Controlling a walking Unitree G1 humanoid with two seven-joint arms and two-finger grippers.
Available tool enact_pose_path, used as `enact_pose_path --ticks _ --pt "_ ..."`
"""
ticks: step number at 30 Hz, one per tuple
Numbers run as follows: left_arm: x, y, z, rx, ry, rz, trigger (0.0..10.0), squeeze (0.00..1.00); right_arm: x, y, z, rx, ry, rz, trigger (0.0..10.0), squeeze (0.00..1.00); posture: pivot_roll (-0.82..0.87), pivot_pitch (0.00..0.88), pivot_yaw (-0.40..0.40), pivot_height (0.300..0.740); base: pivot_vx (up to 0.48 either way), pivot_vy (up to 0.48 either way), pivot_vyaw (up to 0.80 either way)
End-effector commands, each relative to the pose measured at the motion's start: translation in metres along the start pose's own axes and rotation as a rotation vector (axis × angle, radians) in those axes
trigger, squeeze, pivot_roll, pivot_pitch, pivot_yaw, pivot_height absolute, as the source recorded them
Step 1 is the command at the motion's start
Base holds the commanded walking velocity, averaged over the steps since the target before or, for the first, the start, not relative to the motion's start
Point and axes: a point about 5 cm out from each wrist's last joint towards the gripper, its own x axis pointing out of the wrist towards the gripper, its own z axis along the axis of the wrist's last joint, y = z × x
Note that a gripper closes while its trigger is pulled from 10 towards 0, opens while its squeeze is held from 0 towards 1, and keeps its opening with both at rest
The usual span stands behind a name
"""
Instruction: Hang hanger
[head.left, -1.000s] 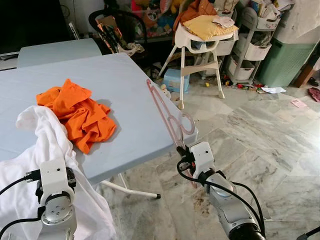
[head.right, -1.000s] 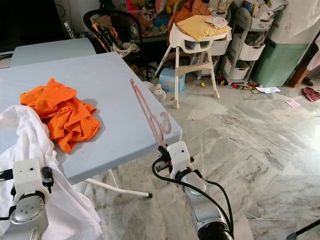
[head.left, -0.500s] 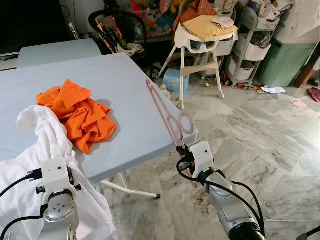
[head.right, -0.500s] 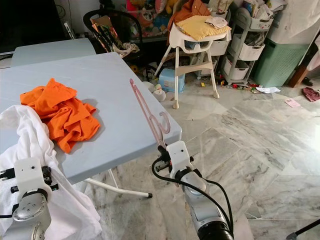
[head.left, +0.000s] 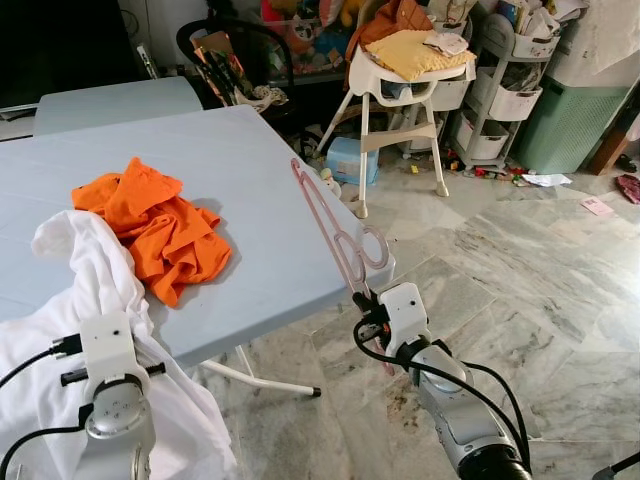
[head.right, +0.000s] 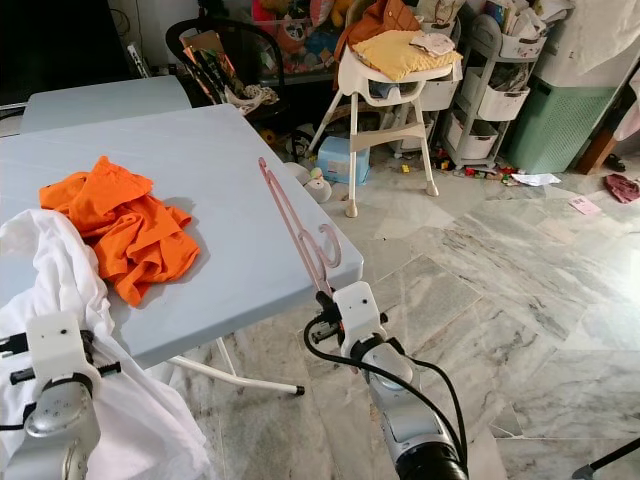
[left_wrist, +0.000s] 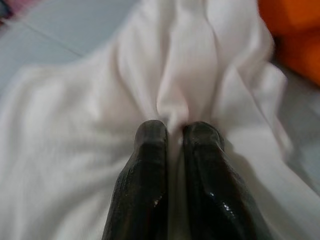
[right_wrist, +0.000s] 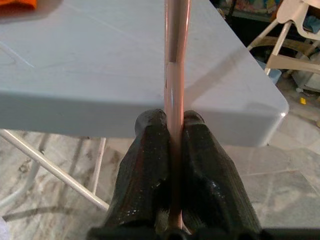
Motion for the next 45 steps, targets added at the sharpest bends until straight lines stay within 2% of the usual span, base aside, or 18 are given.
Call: enact_pose_path --ticks 1,10,13,14,15,23,30,31,33,34,35,36,37,38,40,41,42,45 --pt "0.01 0.014 0.014 0.027 -0.083 0.082 0.0 0.0 -0.003 0.0 -0.014 0.005 0.077 0.007 10.0 0.0 0.1 0.0 -0.041 0.74 0.0 0.0 0.0" --pt "0.034 0.019 0.075 0.05 -0.33 0.223 0.0 0.0 -0.003 -0.002 -0.012 -0.002 0.075 0.009 10.0 0.0 0.08 0.0 -0.051 0.74 0.0 0.0 0.0" --pt "0.039 0.014 0.117 0.024 -0.467 0.262 0.0 0.0 -0.003 -0.001 -0.013 -0.006 0.078 0.016 10.0 0.0 0.08 0.0 -0.057 0.74 0.0 0.0 0.0" --pt "0.038 0.012 0.127 0.017 -0.499 0.268 0.0 0.0 -0.003 -0.001 -0.013 -0.007 0.078 0.018 10.0 0.0 0.08 0.0 -0.058 0.74 0.0 0.0 0.0" --pt "0.034 0.009 0.157 0.017 -0.608 0.288 0.0 0.0 -0.003 0.0 -0.012 -0.008 0.076 0.019 10.0 0.0 0.08 0.0 -0.057 0.74 0.0 0.0 0.0" --pt "-0.001 0.006 0.24 0.087 -1.037 0.373 0.0 0.0 -0.002 0.001 -0.01 -0.007 0.062 0.016 10.0 0.0 0.08 0.0 -0.054 0.74 0.0 0.0 0.0" --pt "0.007 0.004 0.222 0.227 -1.048 0.416 0.0 0.0 -0.004 0.003 -0.012 -0.007 0.061 0.021 10.0 0.0 0.07 0.0 -0.06 0.74 0.0 0.0 0.0" --pt "0.016 0.003 0.205 0.252 -0.976 0.413 0.0 0.0 -0.004 0.003 -0.012 -0.008 0.062 0.023 10.0 0.0 0.07 0.0 -0.061 0.74 0.0 0.0 0.0" --pt "0.02 -0.001 0.19 0.298 -0.947 0.402 0.0 0.0 -0.004 0.003 -0.012 -0.008 0.062 0.025 10.0 0.0 0.08 0.0 -0.063 0.74 0.0 0.0 0.0" --pt "0.024 -0.004 0.176 0.325 -0.906 0.39 0.5 0.0 -0.004 0.003 -0.011 -0.009 0.062 0.027 10.0 0.0 0.07 0.0 -0.066 0.74 0.0 0.0 0.0" --pt "0.027 -0.007 0.165 0.337 -0.863 0.367 3.7 0.0 -0.003 0.002 -0.011 -0.01 0.062 0.028 10.0 0.0 0.08 0.0 -0.067 0.74 0.0 0.0 0.0" --pt "0.029 -0.01 0.157 0.346 -0.834 0.35 3.7 0.0 -0.003 0.002 -0.011 -0.01 0.063 0.028 10.0 0.0 0.08 0.0 -0.068 0.74 0.0 0.0 0.0" --pt "0.035 -0.013 0.139 0.332 -0.74 0.321 10.0 0.0 -0.003 0.003 -0.011 -0.01 0.063 0.03 10.0 0.0 0.08 0.0 -0.069 0.74 0.0 0.0 0.0" --pt "0.035 -0.013 0.139 0.332 -0.74 0.321 10.0 0.0 -0.003 0.003 -0.011 -0.01 0.063 0.03 10.0 0.0 0.08 0.0 -0.069 0.74 0.0 0.0 0.0" --pt "0.04 -0.018 0.111 0.274 -0.605 0.255 10.0 0.0 -0.003 0.003 -0.011 -0.012 0.064 0.032 10.0 0.0 0.07 0.0 -0.068 0.74 0.0 0.0 0.0" --pt "0.041 -0.018 0.1 0.258 -0.558 0.251 10.0 0.45 -0.003 0.003 -0.011 -0.013 0.064 0.033 10.0 0.0 0.07 0.0 -0.068 0.74 0.0 0.0 0.0" --pt "0.042 -0.018 0.092 0.242 -0.523 0.241 10.0 1.0 -0.003 0.003 -0.011 -0.013 0.065 0.033 10.0 0.0 0.07 0.0 -0.068 0.74 0.0 0.0 0.0" --pt "0.041 -0.018 0.083 0.222 -0.491 0.228 10.0 1.0 -0.003 0.002 -0.011 -0.014 0.066 0.032 10.0 0.0 0.07 0.0 -0.071 0.74 0.0 0.0 0.0"
